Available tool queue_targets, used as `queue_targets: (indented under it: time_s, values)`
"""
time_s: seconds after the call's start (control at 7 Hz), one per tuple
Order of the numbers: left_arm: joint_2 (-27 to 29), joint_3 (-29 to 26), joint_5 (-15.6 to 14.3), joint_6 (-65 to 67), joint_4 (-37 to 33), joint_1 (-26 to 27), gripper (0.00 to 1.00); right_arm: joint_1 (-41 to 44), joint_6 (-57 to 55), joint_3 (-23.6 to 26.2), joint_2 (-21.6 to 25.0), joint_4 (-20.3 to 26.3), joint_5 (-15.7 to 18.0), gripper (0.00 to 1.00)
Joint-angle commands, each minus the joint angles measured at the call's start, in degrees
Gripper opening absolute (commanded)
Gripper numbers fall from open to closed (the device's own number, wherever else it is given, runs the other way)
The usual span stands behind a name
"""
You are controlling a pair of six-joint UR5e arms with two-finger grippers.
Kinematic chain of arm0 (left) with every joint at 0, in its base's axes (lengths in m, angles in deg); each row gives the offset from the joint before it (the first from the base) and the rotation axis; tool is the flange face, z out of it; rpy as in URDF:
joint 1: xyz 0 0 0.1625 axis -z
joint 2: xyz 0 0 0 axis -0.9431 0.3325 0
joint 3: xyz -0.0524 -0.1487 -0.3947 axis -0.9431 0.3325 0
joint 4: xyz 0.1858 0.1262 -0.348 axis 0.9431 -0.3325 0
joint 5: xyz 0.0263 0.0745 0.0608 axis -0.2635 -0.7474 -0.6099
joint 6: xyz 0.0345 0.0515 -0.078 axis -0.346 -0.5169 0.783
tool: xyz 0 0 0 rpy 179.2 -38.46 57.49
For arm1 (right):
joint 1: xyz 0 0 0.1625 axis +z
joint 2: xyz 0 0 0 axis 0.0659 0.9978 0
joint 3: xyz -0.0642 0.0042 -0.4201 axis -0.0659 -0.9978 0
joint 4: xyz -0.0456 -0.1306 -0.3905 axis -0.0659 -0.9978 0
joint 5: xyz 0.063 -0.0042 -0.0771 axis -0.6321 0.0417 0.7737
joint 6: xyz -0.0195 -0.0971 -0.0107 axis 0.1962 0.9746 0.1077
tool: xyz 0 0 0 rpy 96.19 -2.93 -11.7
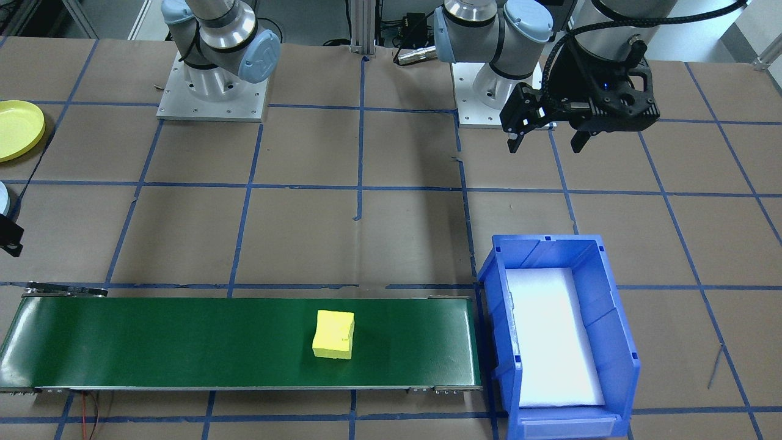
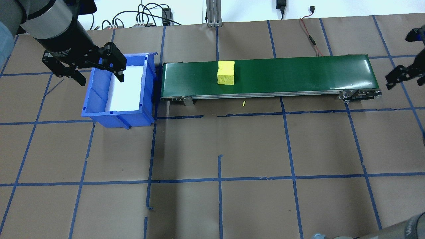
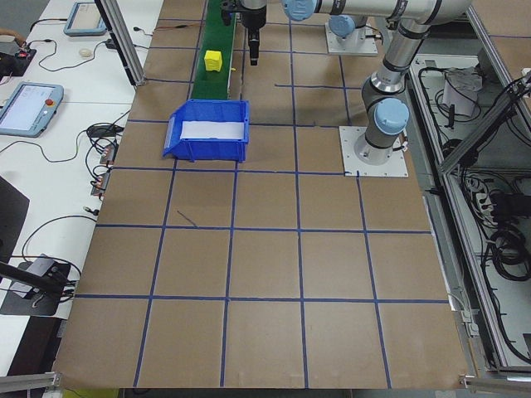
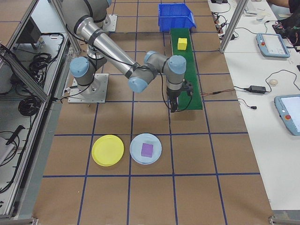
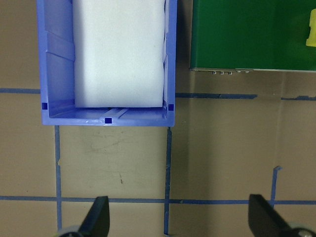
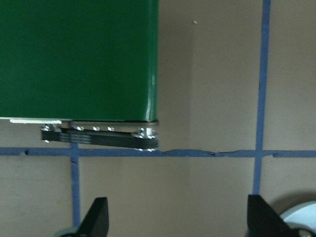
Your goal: Move block left to right into plate
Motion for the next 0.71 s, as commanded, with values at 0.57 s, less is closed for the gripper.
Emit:
queue_targets:
  time_s: [0.57]
  values:
    - [-0.55, -0.30, -1.19, 0.27, -2.17, -0.11, 1.00, 16.92, -29.55, -6.88, -5.91, 0.45, -17.43, 1.00]
